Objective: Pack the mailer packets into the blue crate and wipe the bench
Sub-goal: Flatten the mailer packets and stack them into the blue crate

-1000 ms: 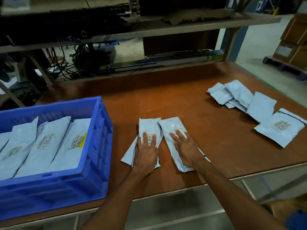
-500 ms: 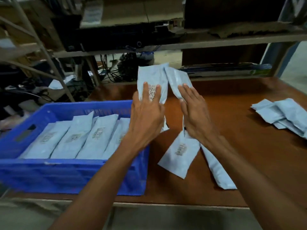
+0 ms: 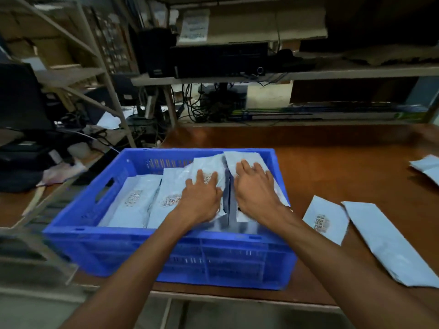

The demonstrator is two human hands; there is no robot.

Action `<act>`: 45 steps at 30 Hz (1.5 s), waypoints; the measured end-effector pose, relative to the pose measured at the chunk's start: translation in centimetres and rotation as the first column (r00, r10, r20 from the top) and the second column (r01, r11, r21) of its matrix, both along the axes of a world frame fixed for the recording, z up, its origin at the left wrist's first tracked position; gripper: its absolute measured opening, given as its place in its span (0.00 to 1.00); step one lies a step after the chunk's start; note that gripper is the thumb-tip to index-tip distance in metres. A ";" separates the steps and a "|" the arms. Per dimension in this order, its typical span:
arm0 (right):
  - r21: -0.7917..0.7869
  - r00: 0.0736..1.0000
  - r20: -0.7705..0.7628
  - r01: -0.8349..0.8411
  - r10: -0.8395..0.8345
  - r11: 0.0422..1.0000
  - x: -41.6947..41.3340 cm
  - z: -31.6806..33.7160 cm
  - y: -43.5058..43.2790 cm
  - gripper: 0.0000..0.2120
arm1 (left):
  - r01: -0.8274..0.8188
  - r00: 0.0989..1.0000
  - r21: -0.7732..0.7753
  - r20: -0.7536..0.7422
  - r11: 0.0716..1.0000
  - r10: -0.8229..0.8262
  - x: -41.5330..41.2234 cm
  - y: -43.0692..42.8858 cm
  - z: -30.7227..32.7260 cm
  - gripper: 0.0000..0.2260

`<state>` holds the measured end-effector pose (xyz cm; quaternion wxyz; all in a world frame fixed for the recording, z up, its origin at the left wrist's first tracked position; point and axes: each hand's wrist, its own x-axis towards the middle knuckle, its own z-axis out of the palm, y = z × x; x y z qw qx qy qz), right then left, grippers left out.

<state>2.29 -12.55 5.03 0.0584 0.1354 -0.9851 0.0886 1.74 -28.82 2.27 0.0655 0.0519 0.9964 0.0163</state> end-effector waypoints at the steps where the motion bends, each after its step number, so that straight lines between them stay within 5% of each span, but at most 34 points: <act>1: 0.026 0.996 0.091 0.008 -0.010 1.000 0.1 -0.4 0.0 0.23 | -0.016 0.998 0.041 0.068 0.999 0.013 0.0 0.1 -0.1 0.35; 4: 0.097 0.926 0.377 -0.040 0.001 0.994 0.4 -0.6 0.3 0.25 | -0.039 0.982 0.094 0.186 0.995 0.021 0.0 0.1 0.1 0.30; 8: 0.125 0.931 0.366 -0.061 0.011 0.990 -0.8 0.3 0.7 0.26 | -0.035 0.997 0.070 0.069 0.997 0.030 -0.5 -0.3 0.7 0.31; 12: 0.289 0.910 0.414 -0.094 -0.036 0.953 -3.6 -3.4 0.7 0.30 | 0.011 0.987 0.078 0.159 0.997 -0.023 -0.8 0.0 0.1 0.29; 17: 0.293 0.848 0.530 -0.149 -0.031 0.944 -5.5 -7.6 0.2 0.34 | 0.080 0.986 -0.071 0.155 0.994 -0.068 -0.2 -0.1 -1.1 0.30; 20: 0.263 0.874 0.485 -0.146 -0.001 0.954 -3.5 -3.8 0.3 0.28 | 0.051 0.987 -0.067 0.157 0.996 -0.040 -0.4 -0.3 -0.7 0.30; 22: 0.099 0.937 0.337 -0.129 0.089 0.987 -2.6 -0.5 1.5 0.23 | -0.027 0.993 -0.017 0.116 1.000 0.028 -0.6 0.0 0.1 0.30; 27: -0.320 0.991 -0.081 -0.126 0.106 0.939 -3.0 4.8 10.8 0.18 | 0.075 0.966 0.112 -0.256 0.991 -0.044 -1.4 6.1 2.8 0.28; 31: -0.280 0.993 0.055 0.111 -0.100 0.954 -2.1 1.4 21.5 0.20 | 0.346 0.880 0.153 -0.395 0.926 -0.264 -0.1 17.5 3.7 0.25; 34: -0.191 0.963 0.203 0.215 -0.176 0.958 -0.2 -3.7 28.5 0.21 | 0.407 0.879 0.172 -0.342 0.897 -0.333 1.3 26.2 2.0 0.22; 41: 0.077 0.919 0.319 0.217 -0.231 0.973 3.2 -14.6 37.0 0.37 | 0.198 0.961 0.132 0.170 0.971 -0.219 -1.5 31.7 -11.4 0.30; 45: 0.073 0.948 0.234 0.204 -0.216 0.976 3.4 -16.8 37.1 0.37 | 0.138 0.990 0.118 -0.026 0.983 -0.136 0.0 31.5 -15.3 0.31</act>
